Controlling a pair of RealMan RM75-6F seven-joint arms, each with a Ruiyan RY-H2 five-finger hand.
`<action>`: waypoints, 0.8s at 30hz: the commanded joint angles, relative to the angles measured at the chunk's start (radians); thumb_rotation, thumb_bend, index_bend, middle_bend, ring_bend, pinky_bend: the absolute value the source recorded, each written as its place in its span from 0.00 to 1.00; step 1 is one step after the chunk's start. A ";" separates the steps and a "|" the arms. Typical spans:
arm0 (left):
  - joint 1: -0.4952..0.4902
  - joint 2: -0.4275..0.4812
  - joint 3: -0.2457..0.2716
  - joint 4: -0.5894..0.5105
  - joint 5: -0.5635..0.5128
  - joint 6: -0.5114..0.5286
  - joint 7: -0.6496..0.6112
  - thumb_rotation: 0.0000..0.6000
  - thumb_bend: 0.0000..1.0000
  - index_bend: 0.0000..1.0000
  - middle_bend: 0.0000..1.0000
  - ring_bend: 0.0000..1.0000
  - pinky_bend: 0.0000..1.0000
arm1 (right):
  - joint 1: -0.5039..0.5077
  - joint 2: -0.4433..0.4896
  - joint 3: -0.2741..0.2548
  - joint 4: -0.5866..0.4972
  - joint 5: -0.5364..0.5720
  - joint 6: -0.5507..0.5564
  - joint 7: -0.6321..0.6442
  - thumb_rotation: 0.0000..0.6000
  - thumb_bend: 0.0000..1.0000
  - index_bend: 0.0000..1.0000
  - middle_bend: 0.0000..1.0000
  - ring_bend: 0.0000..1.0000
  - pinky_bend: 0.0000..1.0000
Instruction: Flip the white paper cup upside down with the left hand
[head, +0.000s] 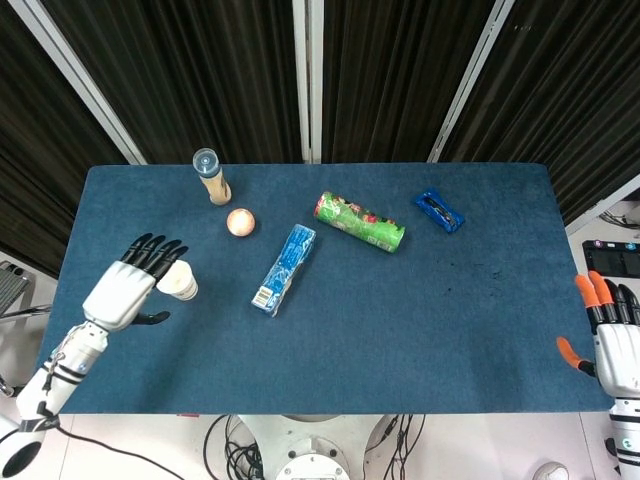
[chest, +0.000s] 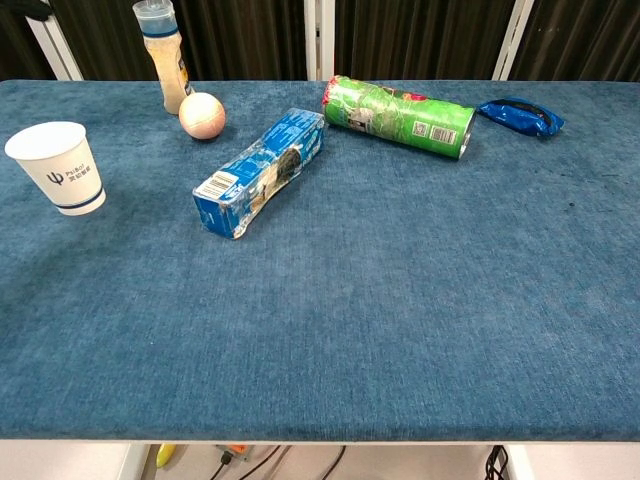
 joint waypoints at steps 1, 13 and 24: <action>-0.088 -0.017 -0.022 0.012 -0.059 -0.135 0.042 1.00 0.09 0.03 0.06 0.00 0.04 | -0.002 0.003 -0.001 -0.003 -0.002 0.001 -0.001 1.00 0.18 0.00 0.00 0.00 0.00; -0.177 -0.058 -0.009 0.078 -0.213 -0.302 0.146 1.00 0.09 0.03 0.06 0.00 0.03 | -0.012 0.013 -0.004 -0.009 -0.011 0.016 0.014 1.00 0.18 0.00 0.00 0.00 0.00; -0.189 -0.058 0.020 0.090 -0.306 -0.329 0.220 1.00 0.10 0.07 0.16 0.00 0.03 | -0.007 0.004 -0.001 -0.007 0.006 -0.005 0.007 1.00 0.18 0.00 0.00 0.00 0.00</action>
